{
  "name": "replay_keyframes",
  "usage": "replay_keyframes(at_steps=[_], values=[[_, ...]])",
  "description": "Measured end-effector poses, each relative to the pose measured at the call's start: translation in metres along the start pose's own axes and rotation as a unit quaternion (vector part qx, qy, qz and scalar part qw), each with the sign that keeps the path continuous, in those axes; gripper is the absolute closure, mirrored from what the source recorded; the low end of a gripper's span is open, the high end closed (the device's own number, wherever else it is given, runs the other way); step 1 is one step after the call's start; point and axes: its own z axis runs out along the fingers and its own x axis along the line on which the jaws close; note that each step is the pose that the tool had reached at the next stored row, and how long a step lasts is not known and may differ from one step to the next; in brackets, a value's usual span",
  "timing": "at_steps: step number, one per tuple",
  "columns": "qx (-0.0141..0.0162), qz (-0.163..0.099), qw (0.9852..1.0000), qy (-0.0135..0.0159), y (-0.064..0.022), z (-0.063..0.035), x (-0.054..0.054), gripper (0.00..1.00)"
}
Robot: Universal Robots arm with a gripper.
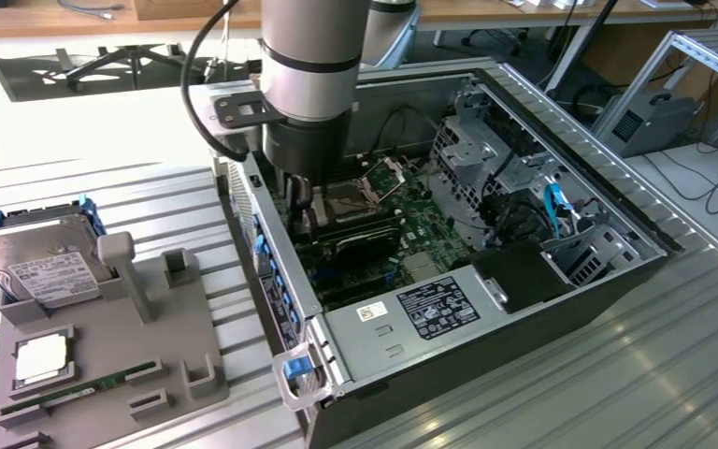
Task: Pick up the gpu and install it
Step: 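Press down on the gpu until it lock into place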
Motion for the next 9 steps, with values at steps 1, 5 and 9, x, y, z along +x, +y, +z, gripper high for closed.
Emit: replay_keyframes(at_steps=[1, 5, 9], values=[[0.0000, 0.000, 1.0000, 0.0000, 0.0007, 0.0000, 0.0001, 0.89], [0.0000, 0.000, 1.0000, 0.0000, 0.0032, 0.0000, 0.0001, 0.89], [0.0000, 0.000, 1.0000, 0.0000, 0.0060, 0.0001, 0.0002, 0.89]])
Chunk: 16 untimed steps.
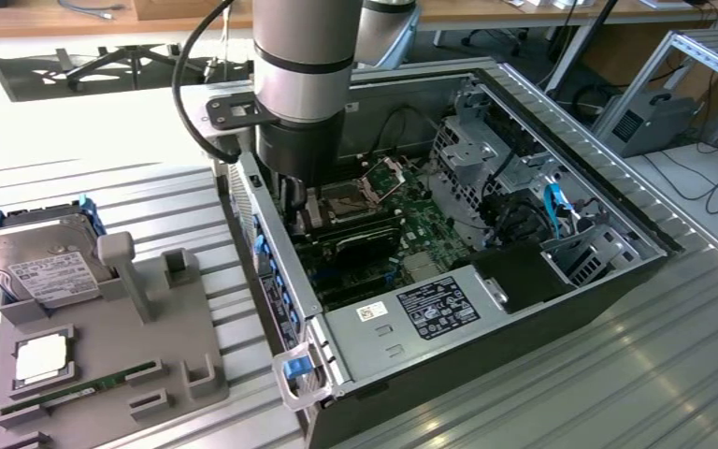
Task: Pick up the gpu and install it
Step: 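Press down on the gpu until it lock into place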
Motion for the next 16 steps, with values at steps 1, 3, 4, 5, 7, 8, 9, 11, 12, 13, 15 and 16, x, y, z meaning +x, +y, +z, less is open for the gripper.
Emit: replay_keyframes(at_steps=[1, 3, 4, 5, 7, 8, 9, 11, 12, 13, 15, 16], values=[[0.0000, 0.000, 1.0000, 0.0000, 0.0000, 0.0000, 0.0000, 0.89], [0.0000, 0.000, 1.0000, 0.0000, 0.0004, 0.0000, 0.0000, 0.89], [0.0000, 0.000, 1.0000, 0.0000, 0.0009, 0.0000, 0.0001, 0.89], [0.0000, 0.000, 1.0000, 0.0000, 0.0016, 0.0000, 0.0001, 0.89], [0.0000, 0.000, 1.0000, 0.0000, 0.0033, 0.0000, 0.0001, 0.89], [0.0001, 0.000, 1.0000, 0.0000, 0.0040, 0.0001, 0.0002, 0.89], [0.0001, 0.000, 1.0000, 0.0000, 0.0045, 0.0001, 0.0002, 0.89], [0.0000, 0.000, 1.0000, 0.0000, 0.0046, 0.0001, 0.0002, 0.89], [0.0000, 0.000, 1.0000, 0.0000, 0.0047, 0.0001, 0.0002, 0.89], [0.0000, 0.000, 1.0000, 0.0000, 0.0047, 0.0001, 0.0002, 0.89], [0.0001, 0.000, 1.0000, 0.0000, 0.0051, 0.0002, 0.0003, 0.89], [0.0001, 0.000, 1.0000, 0.0000, 0.0053, 0.0002, 0.0003, 0.89]])
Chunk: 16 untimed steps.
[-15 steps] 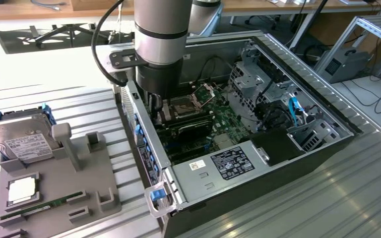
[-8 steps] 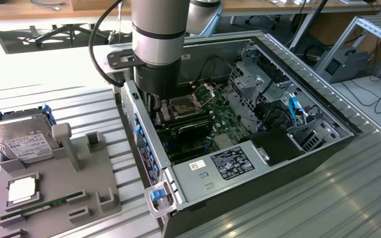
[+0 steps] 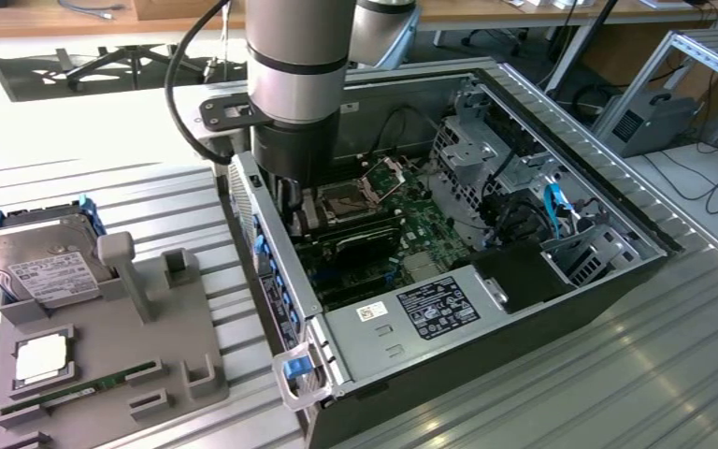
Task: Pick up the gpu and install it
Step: 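Press down on the gpu until it lock into place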
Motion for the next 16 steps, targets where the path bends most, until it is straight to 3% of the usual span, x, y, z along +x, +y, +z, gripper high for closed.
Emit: replay_keyframes(at_steps=[16], values=[[-0.0001, 0.000, 1.0000, 0.0000, 0.0014, 0.0002, 0.0001, 0.89]])
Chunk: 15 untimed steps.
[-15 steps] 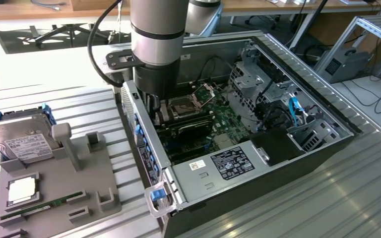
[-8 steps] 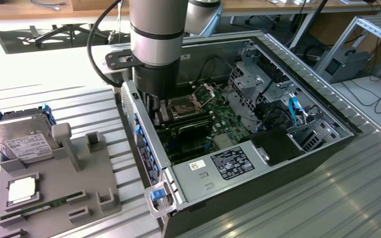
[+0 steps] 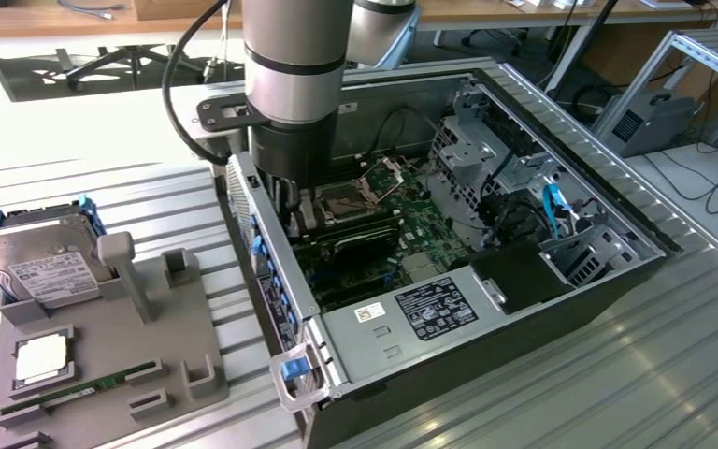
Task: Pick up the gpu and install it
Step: 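Press down on the gpu until it lock into place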
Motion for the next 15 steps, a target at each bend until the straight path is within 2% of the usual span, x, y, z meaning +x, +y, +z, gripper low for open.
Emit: replay_keyframes(at_steps=[4, 6, 15], values=[[-0.0003, 0.000, 1.0000, 0.0000, -0.0054, 0.0002, 0.000, 0.89], [-0.0010, 0.000, 1.0000, 0.0001, -0.0138, 0.0005, 0.000, 0.89], [-0.0044, 0.000, 1.0000, 0.0005, -0.0376, 0.0034, -0.001, 0.89]])
